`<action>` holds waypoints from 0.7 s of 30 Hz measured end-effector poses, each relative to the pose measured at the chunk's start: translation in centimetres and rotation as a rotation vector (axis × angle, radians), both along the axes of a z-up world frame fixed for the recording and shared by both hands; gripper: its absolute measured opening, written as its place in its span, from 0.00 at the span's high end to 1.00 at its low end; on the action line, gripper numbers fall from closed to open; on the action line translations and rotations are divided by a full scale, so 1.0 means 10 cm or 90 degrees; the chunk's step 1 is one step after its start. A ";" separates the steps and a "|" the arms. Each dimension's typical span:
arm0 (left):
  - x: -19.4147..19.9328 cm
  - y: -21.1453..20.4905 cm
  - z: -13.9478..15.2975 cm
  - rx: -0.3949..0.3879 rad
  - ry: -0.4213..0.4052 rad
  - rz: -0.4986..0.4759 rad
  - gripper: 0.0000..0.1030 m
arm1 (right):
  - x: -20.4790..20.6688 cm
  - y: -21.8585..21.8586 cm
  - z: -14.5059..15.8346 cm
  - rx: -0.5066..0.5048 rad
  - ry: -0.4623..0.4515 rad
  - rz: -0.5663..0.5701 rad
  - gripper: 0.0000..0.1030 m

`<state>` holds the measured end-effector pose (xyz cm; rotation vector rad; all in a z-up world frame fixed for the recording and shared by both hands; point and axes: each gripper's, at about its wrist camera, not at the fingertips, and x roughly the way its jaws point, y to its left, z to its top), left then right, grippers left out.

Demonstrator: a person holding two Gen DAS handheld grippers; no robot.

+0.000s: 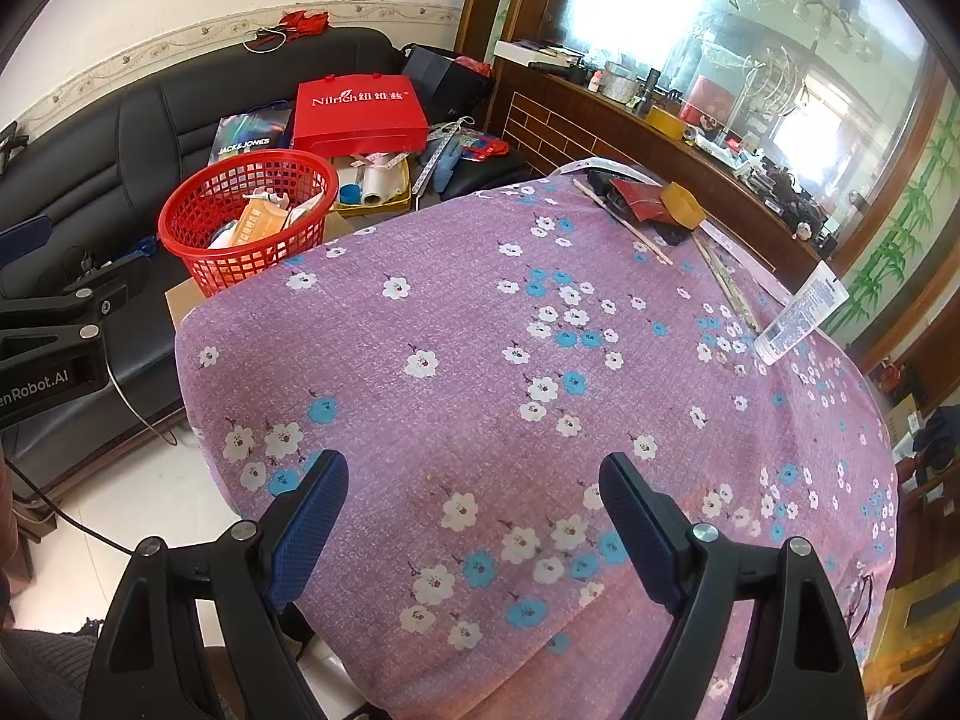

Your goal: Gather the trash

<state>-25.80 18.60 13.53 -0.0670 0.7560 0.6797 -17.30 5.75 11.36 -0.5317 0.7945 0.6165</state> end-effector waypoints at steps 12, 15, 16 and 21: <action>0.06 0.00 -0.06 -0.002 0.002 -0.007 0.00 | 0.06 -0.07 -0.04 -0.002 0.004 -0.004 0.14; 0.10 -0.04 -0.07 -0.004 0.003 -0.016 0.00 | 0.08 -0.12 -0.04 -0.004 0.003 -0.007 0.14; 0.11 -0.05 -0.07 -0.004 0.004 -0.019 0.00 | 0.08 -0.12 -0.03 -0.005 0.003 -0.009 0.14; 0.28 -0.19 -0.12 -0.010 0.015 -0.060 0.00 | 0.15 -0.33 -0.06 0.000 0.020 -0.046 0.14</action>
